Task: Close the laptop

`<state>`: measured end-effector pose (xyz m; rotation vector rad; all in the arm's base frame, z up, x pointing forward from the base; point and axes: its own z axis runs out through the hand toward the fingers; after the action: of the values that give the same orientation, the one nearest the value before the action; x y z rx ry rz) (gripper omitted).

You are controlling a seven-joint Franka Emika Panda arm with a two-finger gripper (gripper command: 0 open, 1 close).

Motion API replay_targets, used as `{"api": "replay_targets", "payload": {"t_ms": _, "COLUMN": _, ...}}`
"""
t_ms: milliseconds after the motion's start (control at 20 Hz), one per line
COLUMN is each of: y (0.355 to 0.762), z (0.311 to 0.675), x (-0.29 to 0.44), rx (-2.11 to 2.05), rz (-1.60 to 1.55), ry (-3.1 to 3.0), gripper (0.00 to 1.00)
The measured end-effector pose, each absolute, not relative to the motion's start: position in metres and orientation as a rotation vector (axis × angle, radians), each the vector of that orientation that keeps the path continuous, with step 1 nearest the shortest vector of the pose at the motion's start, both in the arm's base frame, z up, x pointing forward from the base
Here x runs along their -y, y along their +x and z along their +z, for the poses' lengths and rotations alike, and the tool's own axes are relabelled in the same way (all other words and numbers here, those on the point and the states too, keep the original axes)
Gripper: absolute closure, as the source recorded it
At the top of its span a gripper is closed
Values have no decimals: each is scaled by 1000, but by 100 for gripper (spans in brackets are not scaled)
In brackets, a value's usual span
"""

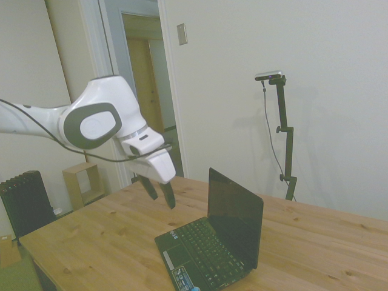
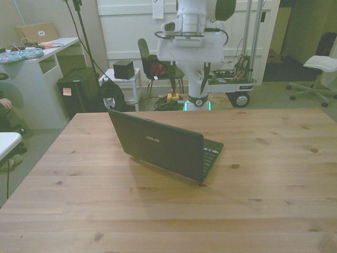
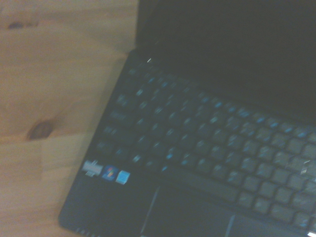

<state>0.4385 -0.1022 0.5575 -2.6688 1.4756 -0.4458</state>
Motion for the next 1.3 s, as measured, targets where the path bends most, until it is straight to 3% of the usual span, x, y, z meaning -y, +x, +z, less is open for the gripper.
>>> {"api": "replay_targets", "payload": {"t_ms": 200, "y": 465, "z": 602, "x": 146, "rx": -1560, "rz": -497, "ry": -2605, "gripper": 0}}
{"api": "replay_targets", "payload": {"t_ms": 450, "y": 515, "z": 618, "x": 209, "rx": -1664, "rz": -503, "ry": -2562, "gripper": 0}}
{"api": "replay_targets", "payload": {"t_ms": 750, "y": 566, "z": 608, "x": 266, "rx": -1723, "rz": -443, "ry": -2520, "gripper": 0}}
{"api": "replay_targets", "payload": {"t_ms": 1300, "y": 624, "z": 541, "x": 295, "rx": -1756, "rz": -281, "ry": -2469, "gripper": 0}}
